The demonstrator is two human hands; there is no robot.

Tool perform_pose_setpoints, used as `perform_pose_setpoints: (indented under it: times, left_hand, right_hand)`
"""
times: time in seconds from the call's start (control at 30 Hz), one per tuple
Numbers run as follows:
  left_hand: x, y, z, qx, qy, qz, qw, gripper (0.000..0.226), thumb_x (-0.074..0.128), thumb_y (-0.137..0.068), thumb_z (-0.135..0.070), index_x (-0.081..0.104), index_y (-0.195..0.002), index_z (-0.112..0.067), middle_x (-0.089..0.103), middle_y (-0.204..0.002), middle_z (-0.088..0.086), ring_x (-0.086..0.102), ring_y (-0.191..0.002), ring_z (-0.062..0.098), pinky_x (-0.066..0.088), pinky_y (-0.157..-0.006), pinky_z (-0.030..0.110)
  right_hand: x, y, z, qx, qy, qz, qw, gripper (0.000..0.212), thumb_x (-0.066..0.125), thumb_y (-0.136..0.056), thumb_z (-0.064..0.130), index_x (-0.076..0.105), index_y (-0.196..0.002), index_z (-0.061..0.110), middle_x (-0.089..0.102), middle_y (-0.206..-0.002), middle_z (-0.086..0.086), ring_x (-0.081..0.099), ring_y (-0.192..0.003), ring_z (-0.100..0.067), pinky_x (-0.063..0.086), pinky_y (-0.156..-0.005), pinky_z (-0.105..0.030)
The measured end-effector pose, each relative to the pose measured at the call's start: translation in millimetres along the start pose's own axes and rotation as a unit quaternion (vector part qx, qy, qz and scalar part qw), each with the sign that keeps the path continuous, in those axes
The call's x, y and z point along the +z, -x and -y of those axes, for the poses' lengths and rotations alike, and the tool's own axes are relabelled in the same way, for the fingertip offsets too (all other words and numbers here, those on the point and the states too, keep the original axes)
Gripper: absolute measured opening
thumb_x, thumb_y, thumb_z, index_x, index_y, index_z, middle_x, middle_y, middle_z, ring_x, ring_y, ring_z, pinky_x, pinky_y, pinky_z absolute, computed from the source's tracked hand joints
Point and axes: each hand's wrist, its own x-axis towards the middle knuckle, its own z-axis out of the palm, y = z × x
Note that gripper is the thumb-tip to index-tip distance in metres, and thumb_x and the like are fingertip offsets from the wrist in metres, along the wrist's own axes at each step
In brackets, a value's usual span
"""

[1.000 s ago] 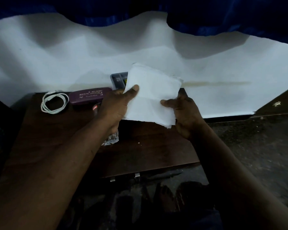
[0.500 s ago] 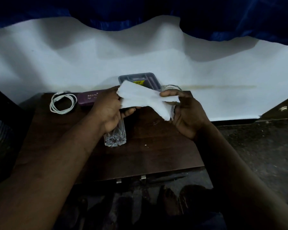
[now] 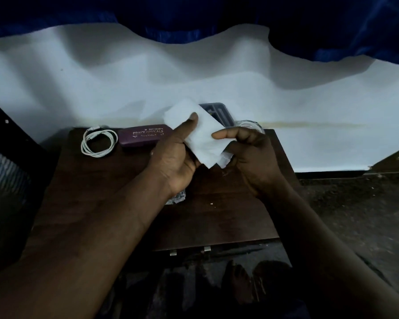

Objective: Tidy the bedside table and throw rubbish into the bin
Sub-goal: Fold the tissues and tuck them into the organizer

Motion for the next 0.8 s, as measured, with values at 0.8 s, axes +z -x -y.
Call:
perform_pose_setpoints:
  times: [0.8]
  left_hand:
    - [-28,-16,-9,0.173,-0.282,-0.025,0.943,0.010,0.070,-0.094,-0.007,0.074,-0.100,-0.013,0.077,-0.102,0.009,0.075,-0.093,0.020,0.061,-0.086,0.035]
  right_hand:
    - [18,-24,-6,-0.027,0.138,-0.115,0.983,0.009,0.081,-0.084,0.013,0.074,-0.089,0.014,0.079,-0.089,-0.001,0.076,-0.083,-0.017,0.063,-0.077,-0.040]
